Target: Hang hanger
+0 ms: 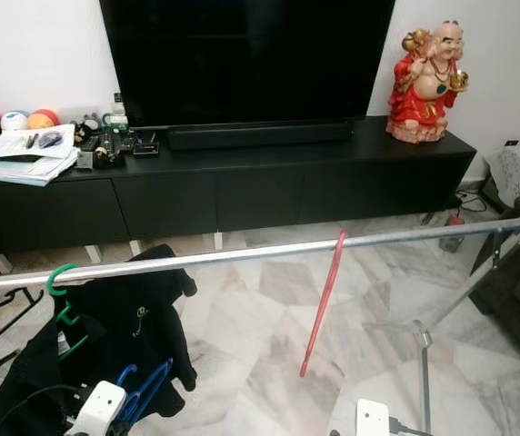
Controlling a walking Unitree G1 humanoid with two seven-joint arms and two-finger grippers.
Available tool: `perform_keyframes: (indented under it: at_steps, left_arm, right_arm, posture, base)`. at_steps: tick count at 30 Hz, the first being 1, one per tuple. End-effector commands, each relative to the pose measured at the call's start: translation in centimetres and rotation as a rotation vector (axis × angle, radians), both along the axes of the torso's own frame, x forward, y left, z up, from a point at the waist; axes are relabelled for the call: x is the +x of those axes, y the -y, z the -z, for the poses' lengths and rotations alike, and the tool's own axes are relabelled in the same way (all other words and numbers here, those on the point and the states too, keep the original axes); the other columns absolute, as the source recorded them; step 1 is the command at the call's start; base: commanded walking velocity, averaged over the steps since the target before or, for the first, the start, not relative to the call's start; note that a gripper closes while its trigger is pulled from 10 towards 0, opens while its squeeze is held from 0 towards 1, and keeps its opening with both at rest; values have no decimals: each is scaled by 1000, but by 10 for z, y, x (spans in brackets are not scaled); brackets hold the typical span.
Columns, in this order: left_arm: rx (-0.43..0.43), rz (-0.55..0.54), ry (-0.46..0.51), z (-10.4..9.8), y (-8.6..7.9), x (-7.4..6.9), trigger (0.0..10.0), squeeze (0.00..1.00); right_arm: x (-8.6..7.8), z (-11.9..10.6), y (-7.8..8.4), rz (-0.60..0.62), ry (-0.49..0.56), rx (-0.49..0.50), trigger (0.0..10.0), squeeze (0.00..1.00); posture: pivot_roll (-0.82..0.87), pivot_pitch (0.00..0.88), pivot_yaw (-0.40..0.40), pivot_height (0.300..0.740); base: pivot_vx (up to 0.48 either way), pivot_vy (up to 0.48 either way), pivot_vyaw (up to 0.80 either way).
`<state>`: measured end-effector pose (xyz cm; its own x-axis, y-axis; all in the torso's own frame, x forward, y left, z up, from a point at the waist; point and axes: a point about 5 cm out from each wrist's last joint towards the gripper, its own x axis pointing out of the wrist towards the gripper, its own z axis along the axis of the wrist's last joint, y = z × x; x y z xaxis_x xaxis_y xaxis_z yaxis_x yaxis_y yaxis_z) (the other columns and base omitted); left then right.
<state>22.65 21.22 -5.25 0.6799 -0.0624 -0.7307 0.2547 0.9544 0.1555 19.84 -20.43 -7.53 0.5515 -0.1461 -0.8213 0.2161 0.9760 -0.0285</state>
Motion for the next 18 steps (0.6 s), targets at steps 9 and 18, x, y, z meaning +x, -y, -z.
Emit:
perform_keyframes:
  at_steps: [9,18]
  left_arm:
    - [17,69,82,-13,15,21,10000,0]
    - [-44,99,298,-48,31,59,10000,0]
  right_arm:
    - [17,-13,17,20,57,-39,10000,0]
    - [25,-20,27,-6,63,-72,10000,0]
  posture:
    - [11,0,-16,740]
    - [17,0,-52,740]
  base:
    - [134,-256,-249]
    - [0,0,0]
